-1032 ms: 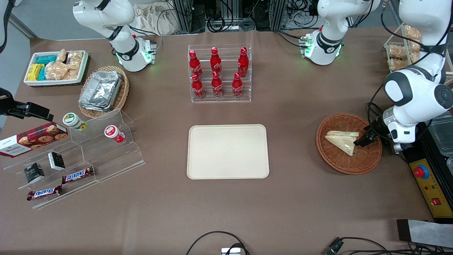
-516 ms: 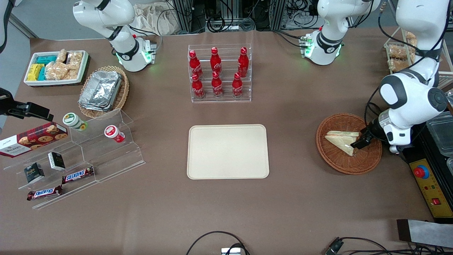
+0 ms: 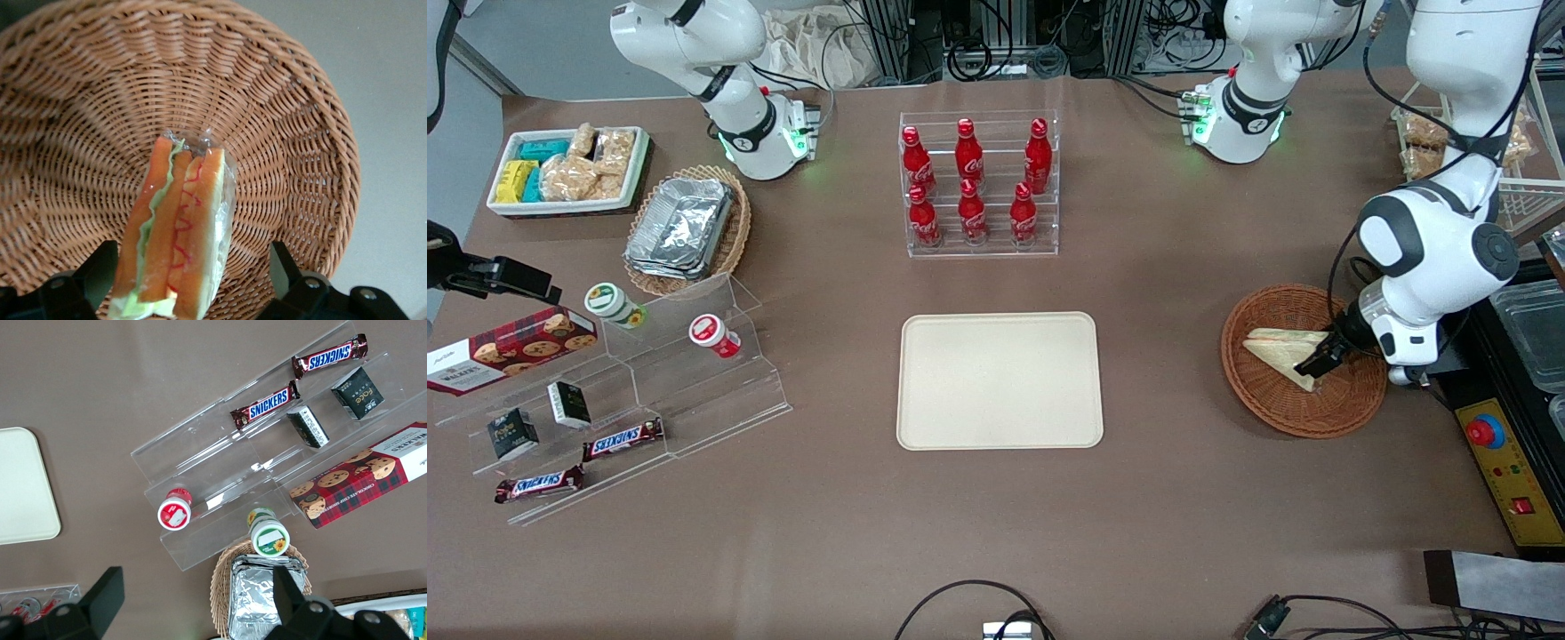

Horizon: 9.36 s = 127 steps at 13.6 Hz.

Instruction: Place sandwich from basket to tray

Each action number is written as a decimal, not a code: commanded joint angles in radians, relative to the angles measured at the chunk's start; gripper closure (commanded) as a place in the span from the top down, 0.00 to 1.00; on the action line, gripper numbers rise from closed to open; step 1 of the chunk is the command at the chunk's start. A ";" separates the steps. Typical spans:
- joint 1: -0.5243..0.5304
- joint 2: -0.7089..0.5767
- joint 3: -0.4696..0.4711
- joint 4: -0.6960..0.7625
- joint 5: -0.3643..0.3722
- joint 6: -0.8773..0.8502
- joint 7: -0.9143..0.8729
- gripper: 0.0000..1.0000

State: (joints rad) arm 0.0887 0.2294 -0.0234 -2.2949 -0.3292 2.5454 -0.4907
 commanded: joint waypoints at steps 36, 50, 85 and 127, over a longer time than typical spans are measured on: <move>-0.035 -0.295 -0.236 0.049 0.288 -0.395 0.393 0.34; -0.046 -0.095 -0.586 0.167 0.286 -0.237 0.070 0.34; -0.253 0.461 -0.579 0.545 0.835 -0.237 -0.451 0.34; 0.069 0.254 -0.575 0.953 0.678 -0.815 -0.215 1.00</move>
State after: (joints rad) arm 0.1114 0.5239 -0.5930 -1.3425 0.3987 1.7684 -0.7969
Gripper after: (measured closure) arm 0.000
